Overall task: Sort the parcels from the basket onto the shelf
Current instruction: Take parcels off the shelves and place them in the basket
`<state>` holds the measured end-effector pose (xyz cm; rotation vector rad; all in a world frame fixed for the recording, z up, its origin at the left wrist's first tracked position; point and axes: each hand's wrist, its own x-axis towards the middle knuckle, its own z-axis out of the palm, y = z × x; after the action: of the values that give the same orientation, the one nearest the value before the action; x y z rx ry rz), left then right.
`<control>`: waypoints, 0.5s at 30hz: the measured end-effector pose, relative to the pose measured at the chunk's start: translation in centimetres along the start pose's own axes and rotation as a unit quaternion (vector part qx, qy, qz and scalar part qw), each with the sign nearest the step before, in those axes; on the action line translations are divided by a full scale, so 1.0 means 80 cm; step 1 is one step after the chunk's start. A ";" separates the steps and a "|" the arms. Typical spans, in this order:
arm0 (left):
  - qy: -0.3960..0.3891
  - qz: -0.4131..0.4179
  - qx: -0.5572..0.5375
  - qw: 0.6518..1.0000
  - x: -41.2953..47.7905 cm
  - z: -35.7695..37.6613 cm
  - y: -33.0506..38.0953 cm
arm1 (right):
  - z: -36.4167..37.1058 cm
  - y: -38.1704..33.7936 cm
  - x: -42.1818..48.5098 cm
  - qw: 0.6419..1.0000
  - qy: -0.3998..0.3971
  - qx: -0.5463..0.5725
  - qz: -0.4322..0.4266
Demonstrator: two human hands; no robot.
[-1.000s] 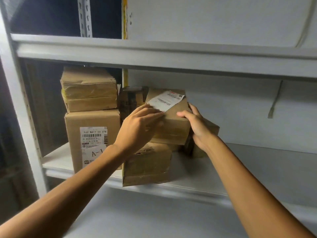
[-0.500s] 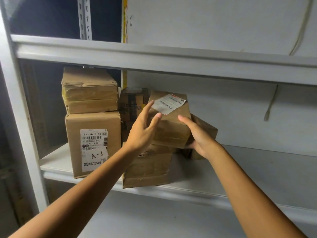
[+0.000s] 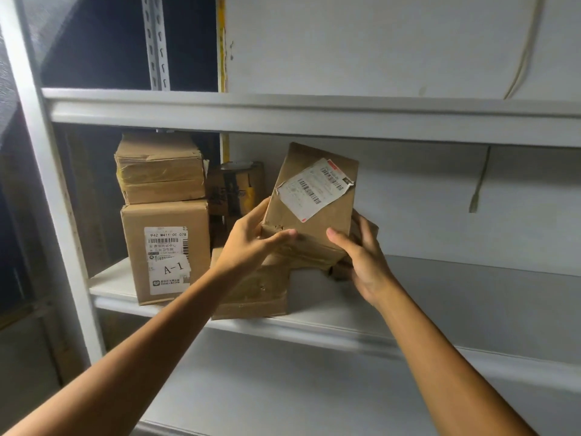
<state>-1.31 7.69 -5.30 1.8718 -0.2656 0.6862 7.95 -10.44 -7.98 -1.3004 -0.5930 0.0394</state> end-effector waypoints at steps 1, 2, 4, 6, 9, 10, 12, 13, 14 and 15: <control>0.001 0.001 -0.012 1.000 -0.006 0.009 0.003 | -0.008 -0.003 -0.008 1.000 -0.002 -0.003 -0.001; 0.001 0.002 -0.021 1.000 -0.011 0.018 0.006 | -0.018 -0.006 -0.016 1.000 -0.002 -0.004 -0.006; -0.009 -0.001 -0.033 0.999 -0.018 0.039 0.010 | -0.039 -0.012 -0.034 1.000 0.000 -0.013 -0.020; -0.030 -0.004 -0.048 0.998 -0.024 0.063 0.015 | -0.061 -0.017 -0.056 0.999 -0.003 -0.037 -0.032; -0.044 -0.012 -0.034 0.998 -0.034 0.110 0.026 | -0.101 -0.025 -0.096 0.996 0.013 -0.071 -0.044; -0.047 -0.014 -0.027 0.998 -0.039 0.128 0.031 | -0.116 -0.027 -0.113 0.996 0.026 -0.078 -0.043; -0.073 -0.008 -0.042 0.996 -0.051 0.166 0.040 | -0.149 -0.030 -0.150 0.994 0.058 -0.086 -0.036; -0.097 -0.004 -0.060 0.994 -0.059 0.186 0.043 | -0.167 -0.031 -0.170 0.993 0.078 -0.088 -0.031; -0.118 -0.006 -0.071 0.990 -0.066 0.207 0.044 | -0.185 -0.033 -0.190 0.990 0.103 -0.090 -0.027; -0.132 -0.018 -0.079 0.988 -0.074 0.229 0.047 | -0.202 -0.036 -0.210 0.987 0.128 -0.093 -0.026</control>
<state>-1.81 -11.16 -10.55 1.8087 -0.4434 0.3799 -0.26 -31.58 -14.20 -1.4429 -0.4165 -0.2293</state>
